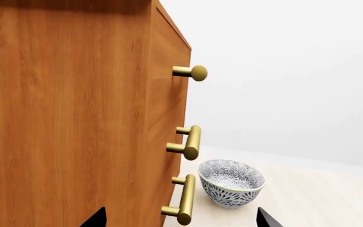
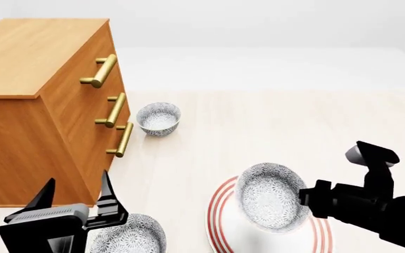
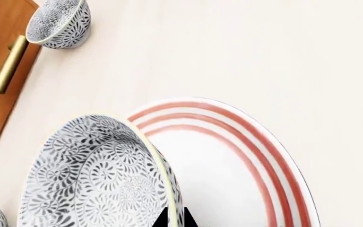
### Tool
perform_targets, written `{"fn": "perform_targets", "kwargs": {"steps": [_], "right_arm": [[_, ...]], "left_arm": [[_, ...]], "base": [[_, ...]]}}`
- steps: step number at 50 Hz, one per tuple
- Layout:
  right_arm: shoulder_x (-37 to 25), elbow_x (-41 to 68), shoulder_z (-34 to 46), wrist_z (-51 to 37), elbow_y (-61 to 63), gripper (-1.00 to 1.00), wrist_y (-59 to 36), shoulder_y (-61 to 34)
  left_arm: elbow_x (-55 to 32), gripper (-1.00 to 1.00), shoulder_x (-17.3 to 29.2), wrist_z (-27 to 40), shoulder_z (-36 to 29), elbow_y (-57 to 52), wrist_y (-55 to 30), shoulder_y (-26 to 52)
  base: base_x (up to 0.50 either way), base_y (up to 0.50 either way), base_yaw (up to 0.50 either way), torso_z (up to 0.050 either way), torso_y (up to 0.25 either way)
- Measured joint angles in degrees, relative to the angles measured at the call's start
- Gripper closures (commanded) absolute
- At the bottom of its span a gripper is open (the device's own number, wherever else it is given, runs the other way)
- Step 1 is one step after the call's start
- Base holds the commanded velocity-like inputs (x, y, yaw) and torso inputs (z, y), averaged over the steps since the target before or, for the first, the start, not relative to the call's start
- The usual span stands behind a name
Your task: Put the bowl in the middle on the plate.
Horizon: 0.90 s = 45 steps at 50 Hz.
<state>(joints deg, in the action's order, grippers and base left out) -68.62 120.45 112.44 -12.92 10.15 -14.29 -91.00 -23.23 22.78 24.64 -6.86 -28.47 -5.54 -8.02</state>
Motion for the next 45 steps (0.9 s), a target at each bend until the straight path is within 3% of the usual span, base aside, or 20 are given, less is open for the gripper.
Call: {"fn": "perform_targets", "kwargs": {"steps": [39,40,45], "right_arm": [[0.6,-0.7,0.9,2.8,-1.5,1.0,3.4,5.4],[0.6,-0.7,0.9,2.8,-1.5,-1.0,3.4,5.5],[0.8,-0.5,0.6,3.3,-2.0,-1.0,3.2,5.4]], "left_arm": [[-0.1,-1.0,0.3,0.4,-0.6,0.3,0.2,0.2],[-0.1,-1.0,0.3,0.4,-0.6,0.3,0.2,0.2],[-0.1,-1.0,0.4,0.5,-0.7,0.3,0.2,0.2]], "base": [[0.0,0.0,0.0,0.0,0.0],[0.0,0.0,0.0,0.0,0.0],[0.0,0.0,0.0,0.0,0.0]]}}
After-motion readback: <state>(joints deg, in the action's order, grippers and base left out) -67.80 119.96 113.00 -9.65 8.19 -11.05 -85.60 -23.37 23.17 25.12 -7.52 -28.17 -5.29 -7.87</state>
